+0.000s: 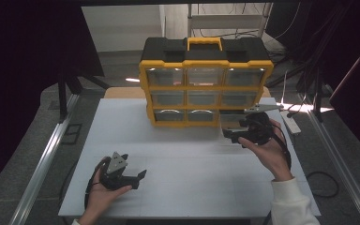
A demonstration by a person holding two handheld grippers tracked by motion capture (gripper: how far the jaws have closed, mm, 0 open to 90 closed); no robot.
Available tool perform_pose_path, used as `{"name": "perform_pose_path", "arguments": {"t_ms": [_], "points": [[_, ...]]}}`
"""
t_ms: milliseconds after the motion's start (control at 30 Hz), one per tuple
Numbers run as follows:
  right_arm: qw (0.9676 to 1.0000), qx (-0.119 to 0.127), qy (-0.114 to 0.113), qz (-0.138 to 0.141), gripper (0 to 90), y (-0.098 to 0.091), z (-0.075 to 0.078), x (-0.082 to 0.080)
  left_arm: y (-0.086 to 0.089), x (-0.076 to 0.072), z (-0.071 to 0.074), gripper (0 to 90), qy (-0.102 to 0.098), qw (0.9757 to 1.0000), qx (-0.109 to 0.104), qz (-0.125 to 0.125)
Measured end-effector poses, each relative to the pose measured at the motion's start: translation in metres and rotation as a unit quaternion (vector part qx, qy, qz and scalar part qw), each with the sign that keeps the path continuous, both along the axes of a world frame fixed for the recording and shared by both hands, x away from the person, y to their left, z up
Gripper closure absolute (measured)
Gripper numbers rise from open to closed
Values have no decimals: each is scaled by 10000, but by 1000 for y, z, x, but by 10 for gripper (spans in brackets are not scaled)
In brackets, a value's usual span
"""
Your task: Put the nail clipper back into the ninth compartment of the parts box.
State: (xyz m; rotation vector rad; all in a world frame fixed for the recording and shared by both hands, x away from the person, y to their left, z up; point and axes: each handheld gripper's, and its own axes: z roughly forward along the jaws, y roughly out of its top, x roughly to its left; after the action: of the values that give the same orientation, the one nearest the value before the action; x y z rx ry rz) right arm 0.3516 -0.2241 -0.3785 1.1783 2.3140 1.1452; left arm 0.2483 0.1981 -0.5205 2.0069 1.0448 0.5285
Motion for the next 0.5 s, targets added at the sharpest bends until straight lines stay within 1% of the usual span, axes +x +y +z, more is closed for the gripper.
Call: {"name": "perform_pose_path", "arguments": {"t_ms": [67,100,133,200,233,367,400,500], "points": [[10000,10,9,4,231,0,0,-2,0,0,0,87,-4,10000,-2,-8],[10000,-31,14,13,231,0,-2,-5,0,1,0,87,0,10000,-1,-13],[10000,-67,11,23,233,-2,-7,-11,0,2,0,87,9,10000,-8,-14],[10000,-66,16,23,235,-3,-10,-14,0,2,-1,88,10,10000,-15,-9],[10000,-29,76,6,236,-7,-16,-21,1,1,-1,87,5,10000,-11,-7],[9999,-22,120,9,232,-17,-33,-34,2,0,-1,87,16,10000,-18,0],[9999,-22,120,9,232,-17,-33,-34,2,0,0,87,17,10000,-20,5],[9998,166,48,13,193,-26,-46,-45,1,1,0,87,17,10000,-14,-5]]}}
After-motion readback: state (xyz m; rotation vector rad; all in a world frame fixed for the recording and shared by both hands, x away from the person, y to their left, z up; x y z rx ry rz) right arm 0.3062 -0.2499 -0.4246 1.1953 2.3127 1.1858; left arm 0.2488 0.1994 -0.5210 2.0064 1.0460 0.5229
